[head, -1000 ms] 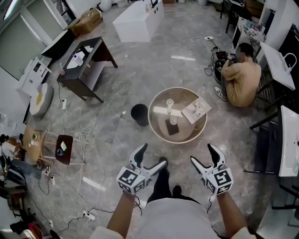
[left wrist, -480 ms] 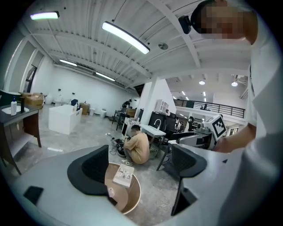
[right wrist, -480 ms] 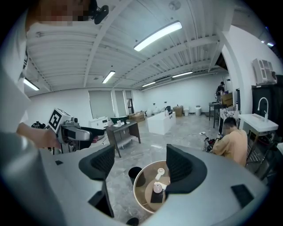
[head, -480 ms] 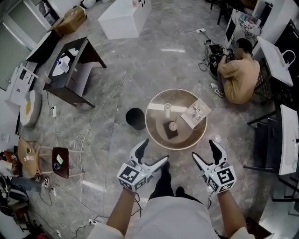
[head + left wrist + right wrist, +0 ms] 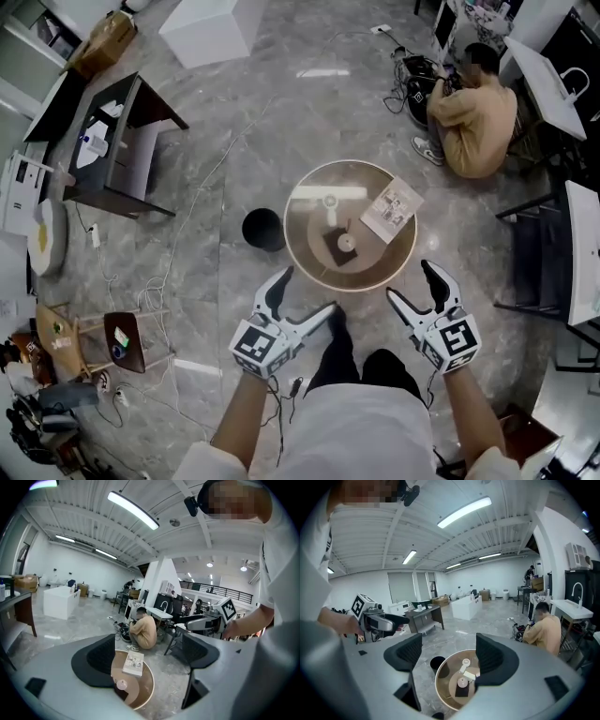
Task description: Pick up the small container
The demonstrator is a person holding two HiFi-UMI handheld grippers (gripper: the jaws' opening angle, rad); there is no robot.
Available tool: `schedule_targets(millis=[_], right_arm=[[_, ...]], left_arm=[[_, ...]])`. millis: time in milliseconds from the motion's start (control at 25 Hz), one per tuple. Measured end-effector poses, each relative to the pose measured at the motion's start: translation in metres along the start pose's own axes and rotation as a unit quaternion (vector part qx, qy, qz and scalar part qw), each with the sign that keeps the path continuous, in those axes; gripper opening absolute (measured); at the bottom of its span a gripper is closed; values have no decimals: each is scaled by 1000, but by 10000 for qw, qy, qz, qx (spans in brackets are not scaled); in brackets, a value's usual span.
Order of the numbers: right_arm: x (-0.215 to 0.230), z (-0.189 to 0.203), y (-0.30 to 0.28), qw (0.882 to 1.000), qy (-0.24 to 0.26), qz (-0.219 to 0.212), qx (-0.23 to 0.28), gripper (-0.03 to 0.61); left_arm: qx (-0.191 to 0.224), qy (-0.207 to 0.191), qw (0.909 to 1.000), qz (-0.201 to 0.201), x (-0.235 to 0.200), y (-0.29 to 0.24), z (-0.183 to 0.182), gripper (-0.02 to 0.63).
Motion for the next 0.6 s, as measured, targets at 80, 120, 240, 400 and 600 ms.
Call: schedule_targets(millis=[80,120,240,400,600], right_arm=[[7,7,-8,10000,-6,15,-75,371],[10,11,-13,9999,-1,7,-115,370],[12,24,-31,9997,34,-59,-244,368],[19,46,-55,9987,74,-230,-444,364],[27,82,-85,9963,111,-520,-677,362]], left_arm=[[-95,0,9999,45,-8,-10,7,451],[-141,4,9999,59,-13,-14,11,451],[-229,18,9997,74,-28,-25,25,451],[-301,-17,9995,25,-41,-43,45,451],[-447,79,9990,-49,-51,-65,83,451]])
Point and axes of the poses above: the fingertips, and each gripper's own axes: y backward along the fingers, x to its right, z out of its underside, the point moved 7 cm from there along y, backward along the fingers
